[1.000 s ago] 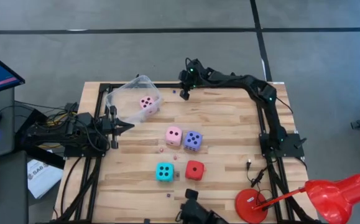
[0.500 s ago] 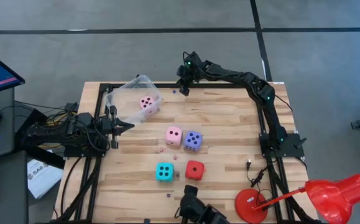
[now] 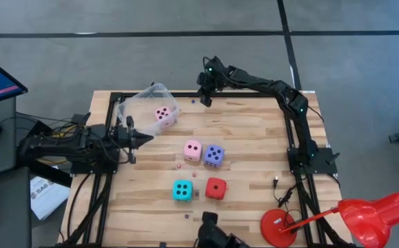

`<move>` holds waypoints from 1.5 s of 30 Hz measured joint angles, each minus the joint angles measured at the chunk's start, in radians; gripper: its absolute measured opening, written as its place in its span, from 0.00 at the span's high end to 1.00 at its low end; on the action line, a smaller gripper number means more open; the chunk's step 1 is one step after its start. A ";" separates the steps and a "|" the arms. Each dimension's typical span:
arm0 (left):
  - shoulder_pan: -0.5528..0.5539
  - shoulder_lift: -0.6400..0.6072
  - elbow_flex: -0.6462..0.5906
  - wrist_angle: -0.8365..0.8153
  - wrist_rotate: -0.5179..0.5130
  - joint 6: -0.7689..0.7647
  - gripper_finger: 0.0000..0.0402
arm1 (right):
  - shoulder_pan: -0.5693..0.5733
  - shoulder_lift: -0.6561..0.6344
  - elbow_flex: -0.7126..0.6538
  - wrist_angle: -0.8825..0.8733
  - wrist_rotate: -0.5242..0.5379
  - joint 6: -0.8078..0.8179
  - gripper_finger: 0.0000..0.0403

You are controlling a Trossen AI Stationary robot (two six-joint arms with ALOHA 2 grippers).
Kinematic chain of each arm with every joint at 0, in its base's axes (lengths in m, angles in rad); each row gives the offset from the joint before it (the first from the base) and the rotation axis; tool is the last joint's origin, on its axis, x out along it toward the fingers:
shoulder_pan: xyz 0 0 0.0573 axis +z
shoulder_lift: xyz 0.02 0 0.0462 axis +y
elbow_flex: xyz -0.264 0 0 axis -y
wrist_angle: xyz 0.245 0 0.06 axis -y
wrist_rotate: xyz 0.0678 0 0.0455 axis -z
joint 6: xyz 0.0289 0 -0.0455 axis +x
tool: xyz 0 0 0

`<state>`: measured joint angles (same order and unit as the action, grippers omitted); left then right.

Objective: Pick & Place Dice
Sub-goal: Put the small blue dice into the transparent container

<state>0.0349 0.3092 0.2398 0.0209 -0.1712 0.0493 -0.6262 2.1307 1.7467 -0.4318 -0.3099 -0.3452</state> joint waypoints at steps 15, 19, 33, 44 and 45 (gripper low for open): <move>0.016 0.370 0.105 0.041 -0.288 -0.110 1.00 | 0.090 -0.165 -0.017 -0.172 0.045 -0.048 1.00; 0.069 0.432 0.149 0.041 -0.289 -0.109 1.00 | 0.098 -0.218 -0.017 -0.206 0.048 -0.006 1.00; 0.238 0.457 0.216 0.041 -0.110 -0.107 1.00 | 0.120 -0.458 -0.435 0.166 0.179 0.127 1.00; 0.340 0.581 0.298 0.040 0.013 -0.102 1.00 | 0.158 -0.837 -0.945 0.592 0.182 0.261 1.00; 0.346 0.605 0.312 0.039 0.014 -0.093 1.00 | 0.164 -0.871 -0.986 0.632 0.182 0.267 1.00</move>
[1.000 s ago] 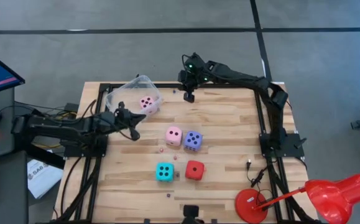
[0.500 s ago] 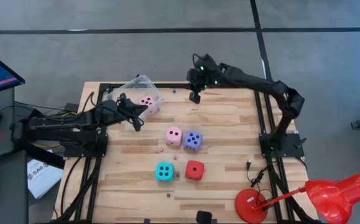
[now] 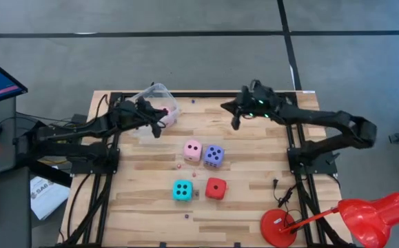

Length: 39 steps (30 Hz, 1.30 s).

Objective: Pick & Place Dice
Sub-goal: Put the small blue dice into the transparent container

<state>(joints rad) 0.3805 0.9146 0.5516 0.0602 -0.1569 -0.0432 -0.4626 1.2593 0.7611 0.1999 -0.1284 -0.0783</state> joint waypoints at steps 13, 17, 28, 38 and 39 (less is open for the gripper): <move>0.070 0.327 0.311 -0.133 0.057 0.020 1.00 | 0.070 -0.326 -0.207 0.149 0.108 -0.023 1.00; 0.089 0.407 0.390 -0.163 0.055 0.015 1.00 | 0.085 -0.361 -0.228 0.128 0.107 -0.026 1.00; 0.140 0.652 0.595 -0.218 0.053 -0.016 1.00 | 0.095 -0.372 -0.227 0.085 0.108 -0.027 1.00; 0.180 0.785 0.761 -0.326 0.052 -0.024 1.00 | 0.094 -0.372 -0.227 0.085 0.108 -0.029 1.00; 0.191 0.797 0.773 -0.349 0.052 -0.037 1.00 | 0.094 -0.372 -0.227 0.085 0.108 -0.029 1.00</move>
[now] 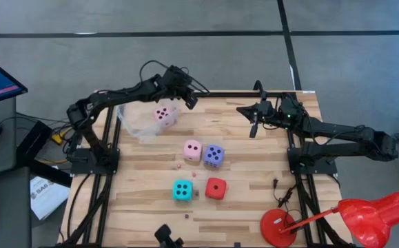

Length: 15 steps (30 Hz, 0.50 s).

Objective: Pick & Place Dice
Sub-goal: Put the small blue dice into the transparent container

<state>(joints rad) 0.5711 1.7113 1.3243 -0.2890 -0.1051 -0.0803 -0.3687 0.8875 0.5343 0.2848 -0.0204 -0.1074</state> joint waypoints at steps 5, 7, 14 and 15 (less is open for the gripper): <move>0.053 0.072 0.040 -0.025 0.002 -0.060 1.00 | 0.000 0.000 0.000 0.000 0.000 -0.011 1.00; 0.067 0.106 0.053 -0.035 0.018 -0.083 1.00 | 0.000 0.000 0.000 0.001 0.000 -0.021 1.00; 0.063 0.215 0.174 -0.046 0.057 -0.085 1.00 | -0.019 0.000 0.000 0.018 0.003 -0.024 1.00; 0.063 0.229 0.198 -0.070 0.057 -0.085 1.00 | -0.024 0.000 0.000 0.018 0.003 -0.024 1.00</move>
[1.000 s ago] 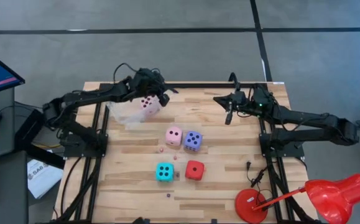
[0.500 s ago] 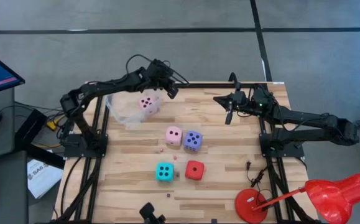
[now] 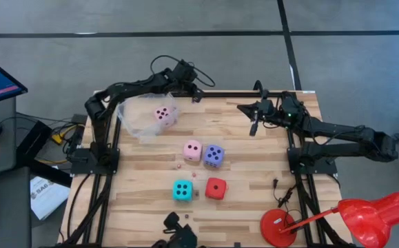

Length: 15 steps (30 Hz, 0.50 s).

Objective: Pick & Place Dice
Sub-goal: Put the small blue dice into the transparent container

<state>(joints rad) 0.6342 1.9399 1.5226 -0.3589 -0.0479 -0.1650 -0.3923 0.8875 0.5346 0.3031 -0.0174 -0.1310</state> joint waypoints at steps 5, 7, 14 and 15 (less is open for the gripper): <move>0.006 0.081 0.129 -0.102 0.000 0.008 1.00 | -0.020 0.000 0.000 0.017 0.000 0.000 1.00; 0.008 0.119 0.163 -0.131 0.003 0.022 1.00 | -0.023 0.000 0.000 0.021 0.001 0.000 1.00; 0.016 0.207 0.230 -0.178 0.054 0.022 1.00 | -0.023 0.000 0.000 0.029 0.000 -0.003 1.00; 0.016 0.215 0.230 -0.181 0.054 0.013 1.00 | -0.023 0.000 0.000 0.028 0.000 -0.003 1.00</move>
<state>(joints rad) 0.6506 2.1545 1.7527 -0.5395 0.0064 -0.1521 -0.4152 0.8875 0.5346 0.3315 -0.0170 -0.1341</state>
